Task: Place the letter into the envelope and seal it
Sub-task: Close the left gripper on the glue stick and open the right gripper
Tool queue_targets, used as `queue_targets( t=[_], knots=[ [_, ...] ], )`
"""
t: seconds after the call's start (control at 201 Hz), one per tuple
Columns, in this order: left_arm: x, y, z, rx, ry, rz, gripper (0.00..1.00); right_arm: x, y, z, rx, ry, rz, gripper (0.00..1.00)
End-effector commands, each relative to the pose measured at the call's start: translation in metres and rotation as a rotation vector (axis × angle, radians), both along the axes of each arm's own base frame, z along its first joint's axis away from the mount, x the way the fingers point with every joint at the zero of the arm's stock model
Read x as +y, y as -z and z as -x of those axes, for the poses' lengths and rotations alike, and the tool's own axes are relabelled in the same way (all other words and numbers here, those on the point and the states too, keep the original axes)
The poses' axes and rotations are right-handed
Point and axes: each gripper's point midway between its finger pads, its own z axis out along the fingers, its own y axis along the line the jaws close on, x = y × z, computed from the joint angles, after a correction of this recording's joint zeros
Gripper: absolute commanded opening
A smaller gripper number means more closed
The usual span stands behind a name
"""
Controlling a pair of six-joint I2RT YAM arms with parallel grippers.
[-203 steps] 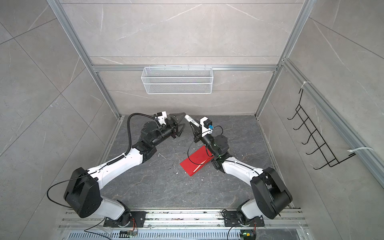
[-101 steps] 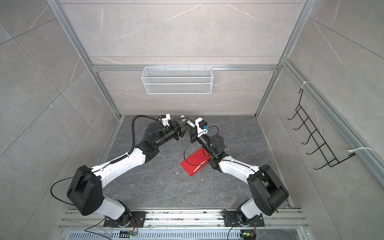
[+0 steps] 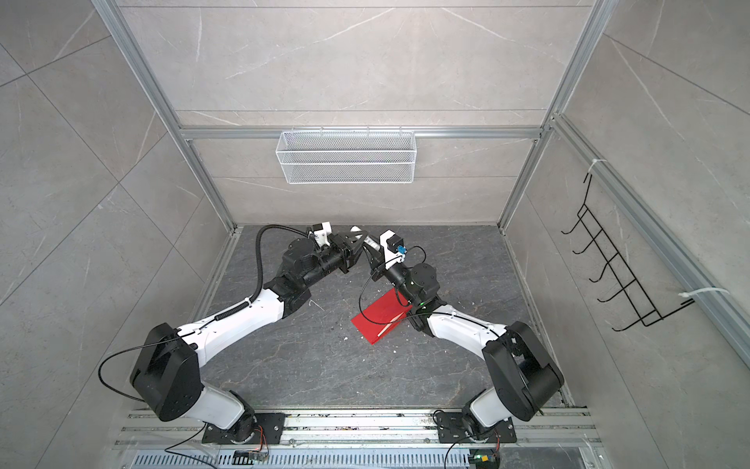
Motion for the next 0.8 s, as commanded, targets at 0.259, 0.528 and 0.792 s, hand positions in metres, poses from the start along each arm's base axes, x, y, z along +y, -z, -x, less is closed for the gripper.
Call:
queue_targets(
  t=[0.259,0.528,0.792],
  knots=[
    [0.006,-0.025,-0.001,-0.1,-0.027,-0.016,0.0,0.006,-0.013,0.013,-0.029,-0.059,-0.017,0.0],
    [0.01,-0.024,-0.002,-0.142,-0.041,-0.063,0.0,-0.003,-0.021,0.018,-0.026,-0.036,-0.045,0.66],
    [0.026,-0.01,-0.006,-0.229,-0.086,-0.266,0.0,-0.02,-0.027,0.039,0.014,-0.027,-0.028,0.82]
  ],
)
